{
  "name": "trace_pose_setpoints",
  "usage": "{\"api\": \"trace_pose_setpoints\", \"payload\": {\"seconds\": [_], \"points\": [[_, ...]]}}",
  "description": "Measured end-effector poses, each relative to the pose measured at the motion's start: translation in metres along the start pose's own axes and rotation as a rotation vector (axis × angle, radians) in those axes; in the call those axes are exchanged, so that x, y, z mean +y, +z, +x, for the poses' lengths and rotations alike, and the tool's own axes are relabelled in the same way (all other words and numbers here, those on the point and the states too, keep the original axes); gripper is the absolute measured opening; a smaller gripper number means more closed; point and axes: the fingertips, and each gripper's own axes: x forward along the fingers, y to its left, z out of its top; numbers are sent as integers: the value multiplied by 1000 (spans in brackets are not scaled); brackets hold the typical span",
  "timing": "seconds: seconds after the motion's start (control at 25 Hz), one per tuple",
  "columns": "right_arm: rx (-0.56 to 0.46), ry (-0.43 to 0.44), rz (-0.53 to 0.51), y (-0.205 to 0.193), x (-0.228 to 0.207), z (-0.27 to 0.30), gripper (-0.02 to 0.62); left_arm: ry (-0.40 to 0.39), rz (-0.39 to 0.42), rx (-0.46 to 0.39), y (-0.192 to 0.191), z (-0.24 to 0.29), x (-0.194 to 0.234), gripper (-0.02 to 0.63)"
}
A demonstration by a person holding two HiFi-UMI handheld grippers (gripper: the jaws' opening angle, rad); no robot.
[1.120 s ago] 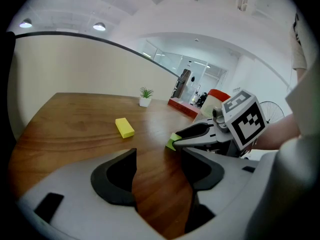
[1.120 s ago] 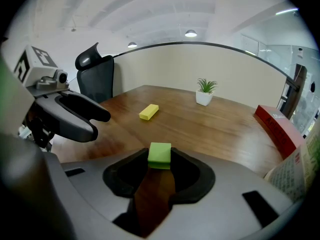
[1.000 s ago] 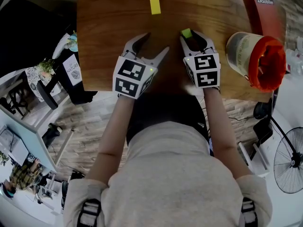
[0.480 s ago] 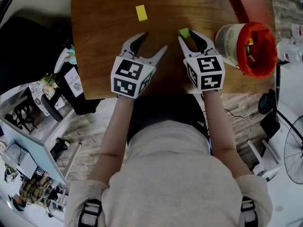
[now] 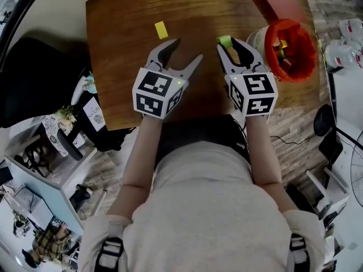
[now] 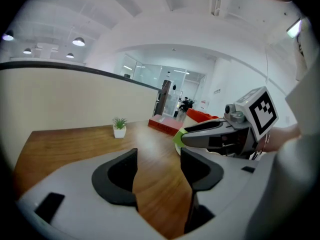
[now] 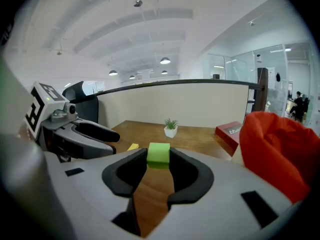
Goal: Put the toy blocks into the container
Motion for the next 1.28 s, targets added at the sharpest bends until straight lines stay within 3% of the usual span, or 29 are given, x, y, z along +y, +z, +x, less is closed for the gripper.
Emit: {"api": "trace_pose_setpoints", "payload": {"seconds": [0.64, 1.28], "points": [[-168, -174, 6, 56, -45, -66, 150, -155, 178, -68, 72, 20, -51, 270], [-199, -429, 83, 39, -128, -140, 150, -363, 265, -87, 100, 67, -134, 270]]}}
